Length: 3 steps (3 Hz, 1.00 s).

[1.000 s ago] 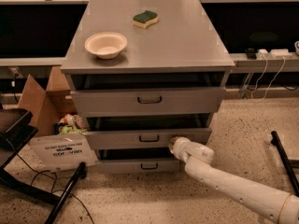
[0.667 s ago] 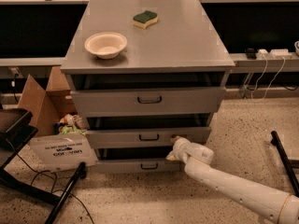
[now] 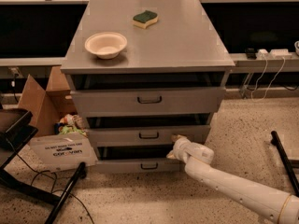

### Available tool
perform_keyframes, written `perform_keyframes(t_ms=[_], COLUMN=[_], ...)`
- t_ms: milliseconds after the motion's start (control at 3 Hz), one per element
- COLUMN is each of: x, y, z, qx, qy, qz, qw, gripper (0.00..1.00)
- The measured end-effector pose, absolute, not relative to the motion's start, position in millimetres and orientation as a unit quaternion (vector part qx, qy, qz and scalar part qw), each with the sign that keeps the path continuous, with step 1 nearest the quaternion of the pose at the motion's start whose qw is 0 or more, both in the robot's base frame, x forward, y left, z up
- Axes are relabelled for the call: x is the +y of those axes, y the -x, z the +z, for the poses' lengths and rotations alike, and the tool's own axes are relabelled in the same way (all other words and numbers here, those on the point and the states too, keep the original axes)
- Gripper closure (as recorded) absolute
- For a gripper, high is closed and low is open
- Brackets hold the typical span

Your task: Close middle drawer

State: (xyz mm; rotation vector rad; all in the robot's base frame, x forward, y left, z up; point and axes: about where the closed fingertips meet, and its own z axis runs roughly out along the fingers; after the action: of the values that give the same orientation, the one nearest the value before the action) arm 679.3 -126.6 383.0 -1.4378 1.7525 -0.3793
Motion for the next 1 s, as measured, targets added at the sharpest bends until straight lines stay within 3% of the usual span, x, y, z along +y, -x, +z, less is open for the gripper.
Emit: perform_keyframes(t_ms=[667, 1000], x=[-127, -146], y=[-658, -608], z=[395, 446], qx=[0.696, 0.713], qy=[0.581, 0.586], qz=[-0.164, -0.193], qw=[0.39, 0.332], gripper=[0.66, 0.89])
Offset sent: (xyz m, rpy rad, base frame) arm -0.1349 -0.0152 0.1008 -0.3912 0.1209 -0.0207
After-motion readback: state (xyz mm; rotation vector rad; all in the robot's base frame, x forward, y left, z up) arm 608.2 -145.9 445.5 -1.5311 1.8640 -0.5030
